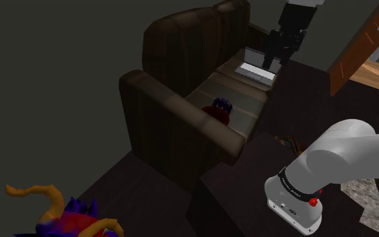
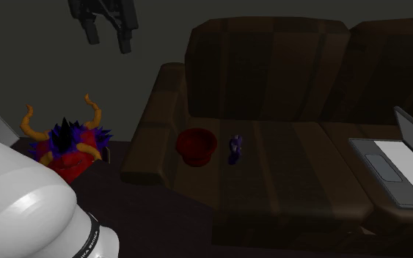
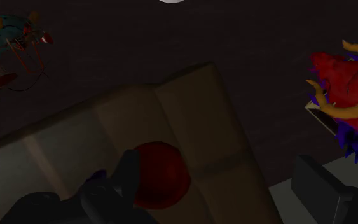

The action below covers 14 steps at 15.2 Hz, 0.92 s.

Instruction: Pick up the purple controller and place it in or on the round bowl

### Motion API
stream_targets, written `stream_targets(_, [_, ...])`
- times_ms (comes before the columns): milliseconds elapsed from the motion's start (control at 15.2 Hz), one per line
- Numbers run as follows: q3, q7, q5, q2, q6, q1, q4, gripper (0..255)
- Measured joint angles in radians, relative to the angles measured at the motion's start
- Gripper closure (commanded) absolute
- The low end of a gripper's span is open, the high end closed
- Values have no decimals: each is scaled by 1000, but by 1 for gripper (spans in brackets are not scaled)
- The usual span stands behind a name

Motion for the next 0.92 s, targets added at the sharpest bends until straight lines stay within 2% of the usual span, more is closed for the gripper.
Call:
stream_targets(132, [-3,-5,-3,1,14,-1,-12,0])
stream_targets(330, [-28,-38,-23,21,90,-9,-65,0])
stream_targets(924, [-111,-145,-72,214,406,-33,-174,0])
